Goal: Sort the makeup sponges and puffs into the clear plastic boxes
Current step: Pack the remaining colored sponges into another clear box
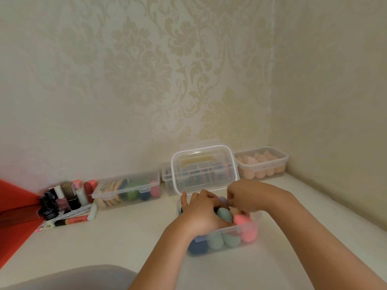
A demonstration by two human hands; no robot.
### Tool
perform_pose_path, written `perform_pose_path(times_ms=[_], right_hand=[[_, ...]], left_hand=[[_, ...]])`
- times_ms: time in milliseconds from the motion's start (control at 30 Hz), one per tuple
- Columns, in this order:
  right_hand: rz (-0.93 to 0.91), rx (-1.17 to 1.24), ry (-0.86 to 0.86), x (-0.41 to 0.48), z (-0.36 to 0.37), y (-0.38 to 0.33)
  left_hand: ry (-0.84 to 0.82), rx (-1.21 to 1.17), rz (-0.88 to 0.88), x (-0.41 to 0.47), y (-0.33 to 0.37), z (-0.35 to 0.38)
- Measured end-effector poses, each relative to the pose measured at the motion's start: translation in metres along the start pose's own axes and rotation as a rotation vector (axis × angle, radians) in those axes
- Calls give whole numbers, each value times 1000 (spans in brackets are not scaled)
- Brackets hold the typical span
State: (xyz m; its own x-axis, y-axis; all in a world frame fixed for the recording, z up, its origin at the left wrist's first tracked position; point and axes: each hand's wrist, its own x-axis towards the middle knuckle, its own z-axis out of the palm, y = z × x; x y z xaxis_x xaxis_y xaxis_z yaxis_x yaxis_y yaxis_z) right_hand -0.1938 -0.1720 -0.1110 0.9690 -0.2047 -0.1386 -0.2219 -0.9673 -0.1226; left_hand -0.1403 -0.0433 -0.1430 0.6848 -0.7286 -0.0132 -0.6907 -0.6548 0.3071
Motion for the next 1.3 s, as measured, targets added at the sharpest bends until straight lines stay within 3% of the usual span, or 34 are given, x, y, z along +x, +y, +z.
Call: perform_pose_path(times_ms=[200, 267, 333, 400, 433, 633, 867, 967, 1100, 1200, 1300], right_hand=[[-53, 113, 87, -5, 3, 5], [-40, 339, 228, -3, 7, 10], [23, 528, 495, 1, 7, 24], [153, 530, 727, 6, 8, 48], [218, 514, 753, 9, 12, 60], [232, 605, 436, 28, 54, 80], [138, 663, 397, 29, 53, 68], [145, 602, 468, 28, 50, 67], [132, 808, 689, 14, 23, 59], [-58, 581, 713, -5, -3, 43], [-197, 323, 564, -16, -8, 23]], left_hand=[[-40, 37, 9, 0, 1, -1], [-47, 41, 13, 0, 0, -2], [-55, 49, 20, -1, -1, -3], [-60, 39, 25, -1, -1, -4], [-63, 30, 26, -1, 0, -4], [-69, 12, 27, -1, 0, -4], [-73, 5, 28, 0, 0, -4], [-74, 15, 28, 0, -1, -4], [-68, 23, 26, -1, -1, -3], [-69, 29, 25, -1, 0, -3], [-69, 30, 22, -1, 1, -4]])
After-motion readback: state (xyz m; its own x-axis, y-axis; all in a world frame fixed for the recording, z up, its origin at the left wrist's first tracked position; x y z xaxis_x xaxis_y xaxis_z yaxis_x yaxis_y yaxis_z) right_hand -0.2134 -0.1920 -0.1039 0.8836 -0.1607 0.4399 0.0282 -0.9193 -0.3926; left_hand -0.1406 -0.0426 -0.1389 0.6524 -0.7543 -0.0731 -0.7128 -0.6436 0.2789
